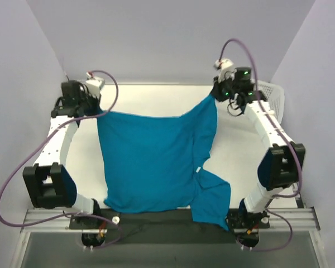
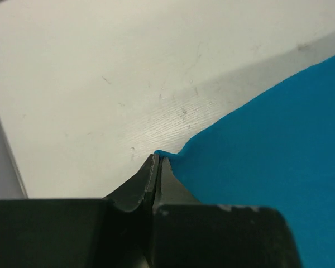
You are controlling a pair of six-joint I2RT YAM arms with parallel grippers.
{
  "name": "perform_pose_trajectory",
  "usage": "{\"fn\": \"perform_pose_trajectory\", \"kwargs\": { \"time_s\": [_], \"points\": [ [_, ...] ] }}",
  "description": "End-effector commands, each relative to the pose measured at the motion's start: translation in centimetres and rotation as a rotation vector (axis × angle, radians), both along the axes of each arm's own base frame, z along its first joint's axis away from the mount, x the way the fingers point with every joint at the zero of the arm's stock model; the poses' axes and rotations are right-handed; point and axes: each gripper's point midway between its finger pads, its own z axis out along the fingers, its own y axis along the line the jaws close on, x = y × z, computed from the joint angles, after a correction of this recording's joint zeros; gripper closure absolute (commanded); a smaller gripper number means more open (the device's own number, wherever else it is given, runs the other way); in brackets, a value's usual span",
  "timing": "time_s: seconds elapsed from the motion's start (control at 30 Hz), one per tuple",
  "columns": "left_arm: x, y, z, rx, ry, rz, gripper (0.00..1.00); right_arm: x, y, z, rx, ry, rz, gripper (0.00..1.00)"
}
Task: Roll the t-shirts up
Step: Flatten out the T-shirt at the center of the board.
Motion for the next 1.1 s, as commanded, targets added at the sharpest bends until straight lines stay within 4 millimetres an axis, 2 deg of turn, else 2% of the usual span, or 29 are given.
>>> {"fn": "perform_pose_trajectory", "kwargs": {
  "time_s": [0.0,0.03,0.07,0.1,0.13,0.17,0.2,0.23,0.27,0.3,0.37,0.4,0.47,0.5,0.53,0.57,0.6,0.67,0.7,0.77,0.8,0.83,0.87,0.9,0.93,0.97,1.0,1.03,1.07],
  "points": [
    [5.8,-0.5,-5.9,0.107,0.044,-0.095,1.0,6.3,1.5,-2.8,-0.102,-0.046,0.065,1.0],
    [6.7,0.3,-7.0,0.143,0.07,-0.078,1.0,7.7,1.0,-3.4,-0.129,-0.043,0.044,1.0],
    [8.7,0.6,-5.8,0.158,0.041,-0.066,1.0,9.0,0.7,-3.8,-0.151,-0.048,0.033,1.0],
    [9.4,0.9,-8.3,0.162,0.104,-0.06,1.0,10.5,0.5,-6.2,-0.183,-0.009,0.027,1.0],
    [10.2,1.1,-8.4,0.175,0.105,-0.055,1.0,12.4,0.3,-3.5,-0.188,-0.076,0.005,1.0],
    [10.9,1.5,-8.2,0.188,0.1,-0.037,1.0,13.4,0.3,-2.7,-0.191,-0.103,-0.003,1.0],
    [12.0,1.7,-7.3,0.188,0.08,-0.024,1.0,14.4,0.4,-3.3,-0.202,-0.108,-0.002,1.0],
    [12.6,1.7,-6.2,0.175,0.06,-0.003,1.0,15.4,0.5,-0.7,-0.199,-0.172,-0.011,1.0],
    [13.2,2.0,-5.2,0.178,0.041,0.022,1.0,15.8,0.7,0.1,-0.204,-0.197,-0.017,1.0],
    [14.1,2.1,-2.6,0.171,-0.015,0.038,1.0,16.2,0.7,1.0,-0.201,-0.225,-0.021,1.0],
    [14.5,2.2,0.2,0.148,-0.064,0.061,1.0,16.3,1.3,3.6,-0.186,-0.281,-0.022,1.0],
    [14.2,2.1,2.3,0.137,-0.094,0.065,1.0,15.7,1.6,5.8,-0.174,-0.322,-0.022,1.0],
    [13.8,2.1,6.4,0.108,-0.164,0.083,1.0,14.6,2.0,7.7,-0.148,-0.342,-0.019,1.0],
    [12.6,2.1,9.3,0.1,-0.207,0.09,1.0,13.0,2.5,10.8,-0.128,-0.39,-0.006,1.0],
    [11.9,2.1,10.8,0.087,-0.234,0.1,1.0,12.0,2.7,12.1,-0.121,-0.407,0.0,1.0],
    [11.1,2.2,12.4,0.082,-0.263,0.107,1.0,10.9,3.2,11.7,-0.129,-0.393,0.023,1.0],
    [9.2,2.0,15.6,0.075,-0.326,0.11,1.0,8.4,3.7,15.2,-0.124,-0.455,0.046,1.0],
    [7.1,1.9,17.6,0.067,-0.365,0.117,1.0,5.6,4.5,17.1,-0.135,-0.497,0.084,1.0],
    [4.8,1.9,20.3,0.068,-0.42,0.119,1.0,3.2,4.5,18.5,-0.142,-0.519,0.098,1.0],
    [2.5,1.7,21.2,0.079,-0.442,0.102,1.0,0.1,6.0,19.8,-0.161,-0.551,0.146,1.0],
    [-0.1,1.8,23.5,0.083,-0.502,0.104,1.0,-2.5,6.0,20.7,-0.186,-0.572,0.171,1.0],
    [-1.3,1.8,24.3,0.088,-0.527,0.108,1.0,-4.2,7.1,21.2,-0.195,-0.592,0.207,1.0],
    [-2.3,2.2,24.1,0.094,-0.53,0.13,1.0,-5.5,7.3,21.5,-0.212,-0.605,0.215,1.0],
    [-5.0,2.3,26.5,0.094,-0.604,0.143,1.0,-8.0,7.0,23.3,-0.231,-0.66,0.222,1.0],
    [-6.3,2.6,27.2,0.094,-0.63,0.157,1.0,-9.2,7.0,23.1,-0.244,-0.663,0.233,1.0],
    [-7.6,2.4,27.8,0.094,-0.653,0.151,1.0,-10.8,8.1,23.6,-0.244,-0.68,0.252,1.0],
    [-10.0,2.4,28.9,0.097,-0.698,0.153,1.0,-13.1,7.5,24.9,-0.244,-0.71,0.254,1.0],
    [-11.4,2.3,29.6,0.095,-0.725,0.156,1.0,-14.4,7.8,25.1,-0.256,-0.727,0.269,1.0],
    [-12.7,2.3,30.2,0.096,-0.751,0.16,1.0,-17.0,7.8,26.6,-0.244,-0.77,0.275,1.0]
  ]
}}
